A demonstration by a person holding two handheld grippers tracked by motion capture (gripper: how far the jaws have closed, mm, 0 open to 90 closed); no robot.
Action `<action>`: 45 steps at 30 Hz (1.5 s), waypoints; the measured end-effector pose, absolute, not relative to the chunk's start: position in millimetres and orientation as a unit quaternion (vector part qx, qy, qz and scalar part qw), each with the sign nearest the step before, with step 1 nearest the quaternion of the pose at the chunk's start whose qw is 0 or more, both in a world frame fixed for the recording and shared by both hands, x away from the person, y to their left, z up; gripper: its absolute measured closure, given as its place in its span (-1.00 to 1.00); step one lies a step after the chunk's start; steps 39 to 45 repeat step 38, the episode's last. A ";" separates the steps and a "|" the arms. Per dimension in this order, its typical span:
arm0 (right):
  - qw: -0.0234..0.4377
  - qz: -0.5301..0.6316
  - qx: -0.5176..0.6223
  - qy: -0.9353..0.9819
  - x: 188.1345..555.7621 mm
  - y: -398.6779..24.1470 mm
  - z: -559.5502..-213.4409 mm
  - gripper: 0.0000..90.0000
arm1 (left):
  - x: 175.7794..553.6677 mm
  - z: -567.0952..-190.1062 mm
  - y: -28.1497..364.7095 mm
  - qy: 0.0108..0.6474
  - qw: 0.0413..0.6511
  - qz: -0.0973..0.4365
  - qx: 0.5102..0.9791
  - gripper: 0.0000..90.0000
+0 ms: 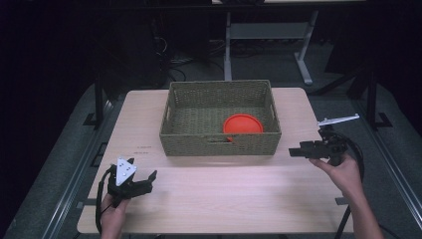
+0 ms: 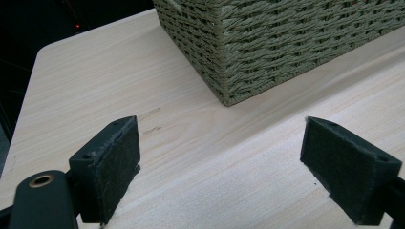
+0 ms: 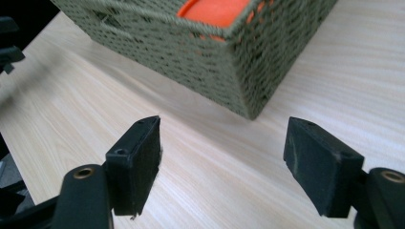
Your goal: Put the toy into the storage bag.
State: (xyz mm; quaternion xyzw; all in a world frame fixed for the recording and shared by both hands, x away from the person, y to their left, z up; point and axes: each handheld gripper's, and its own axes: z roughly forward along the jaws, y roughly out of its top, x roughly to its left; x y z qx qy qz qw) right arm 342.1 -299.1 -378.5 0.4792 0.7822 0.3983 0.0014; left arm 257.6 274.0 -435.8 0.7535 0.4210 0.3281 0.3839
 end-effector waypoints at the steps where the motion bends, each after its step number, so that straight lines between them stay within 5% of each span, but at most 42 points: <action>1: 0.001 0.394 0.481 0.783 340.6 -299.9 -380.8 -0.39 | 257.5 -435.9 273.9 0.421 0.384 0.328 0.753 -0.71; 34: -0.015 0.399 0.488 0.776 287.3 -313.4 -425.5 -0.43 | 257.6 -436.7 272.5 0.423 0.383 0.328 0.753 -0.71; 37: 0.000 0.405 0.491 0.772 275.1 -309.3 -431.2 -0.46 | 257.8 -436.5 272.7 0.421 0.383 0.329 0.754 -0.71; 38: 0.036 0.425 0.496 0.756 260.8 -305.1 -433.8 -0.47 | 258.2 -436.5 273.1 0.419 0.382 0.329 0.755 -0.72; 45: 0.036 0.425 0.496 0.756 260.8 -305.1 -433.8 -0.47 | 258.2 -436.5 273.1 0.419 0.382 0.329 0.755 -0.72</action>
